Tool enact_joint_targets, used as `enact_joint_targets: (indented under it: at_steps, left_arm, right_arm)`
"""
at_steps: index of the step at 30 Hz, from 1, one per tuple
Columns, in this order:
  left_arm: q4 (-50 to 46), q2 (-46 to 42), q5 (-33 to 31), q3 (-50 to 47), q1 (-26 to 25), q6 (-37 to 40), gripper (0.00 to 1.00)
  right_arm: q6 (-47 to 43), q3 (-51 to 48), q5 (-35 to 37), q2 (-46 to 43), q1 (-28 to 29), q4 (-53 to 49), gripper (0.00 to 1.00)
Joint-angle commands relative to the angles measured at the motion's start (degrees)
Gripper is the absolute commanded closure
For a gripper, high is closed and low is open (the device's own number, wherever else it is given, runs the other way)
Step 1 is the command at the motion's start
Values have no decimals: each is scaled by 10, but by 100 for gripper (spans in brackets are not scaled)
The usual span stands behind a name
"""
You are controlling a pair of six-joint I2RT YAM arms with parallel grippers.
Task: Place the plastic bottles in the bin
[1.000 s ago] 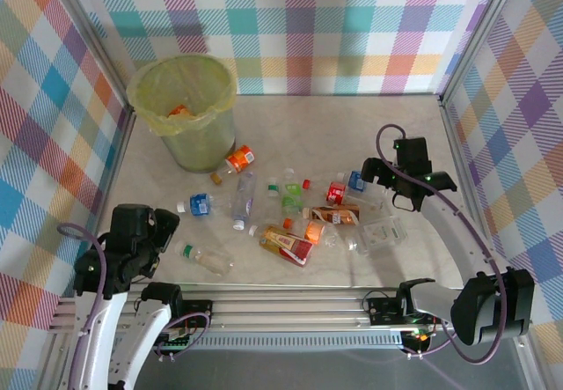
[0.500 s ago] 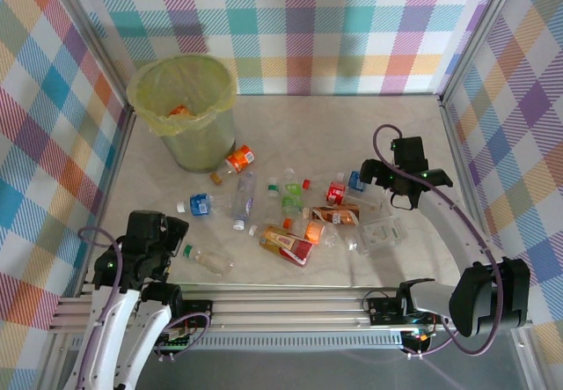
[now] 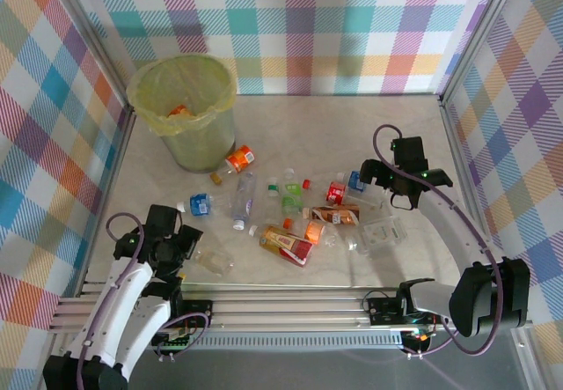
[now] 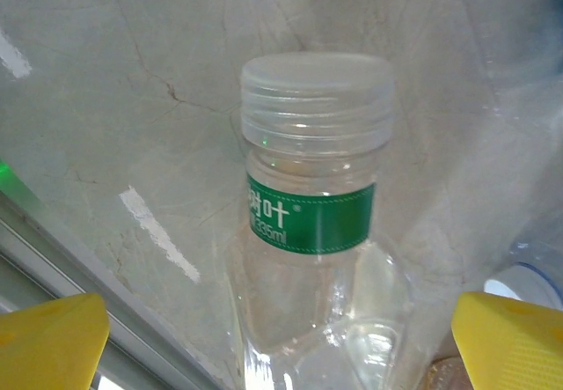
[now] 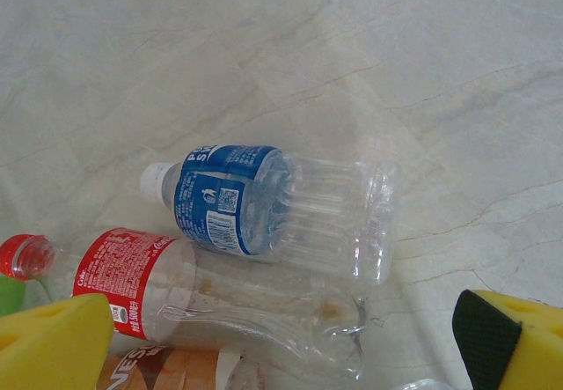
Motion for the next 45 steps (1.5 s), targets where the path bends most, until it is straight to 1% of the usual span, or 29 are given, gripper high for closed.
enact_joint_targets:
  at_steps: [1, 8, 16, 22, 26, 29, 33, 36, 39, 45]
  left_arm:
    - [29, 18, 20, -16, -7, -7, 0]
    - [89, 64, 31, -19, -10, -6, 0]
    - [127, 109, 32, -25, -29, -20, 0]
    - [158, 141, 25, -26, -55, -39, 4]
    - [175, 165, 19, -29, -69, -50, 12]
    - [183, 174, 14, -29, -73, -57, 21]
    - [184, 170, 5, -26, -75, -63, 32]
    - [174, 157, -6, -18, -76, -63, 39]
    - [145, 135, -27, 0, -79, -56, 43]
    - [89, 68, -78, 50, -79, -31, 48]
  right_arm:
    - [5, 9, -5, 1, 3, -5, 0]
    - [2, 8, -8, -6, 3, -8, 0]
    - [2, 5, -8, -17, 2, -8, 0]
    - [5, 5, -12, -16, 2, -7, 0]
    - [4, 3, -16, -17, 2, -6, 0]
    - [2, 0, -21, -23, 2, -4, 0]
    - [-2, -5, -23, -35, 2, 1, 0]
    - [-3, -6, -23, -42, 2, 1, 0]
    - [-1, -6, -18, -48, 2, -1, 0]
    - [9, -8, 0, -66, 3, -5, 0]
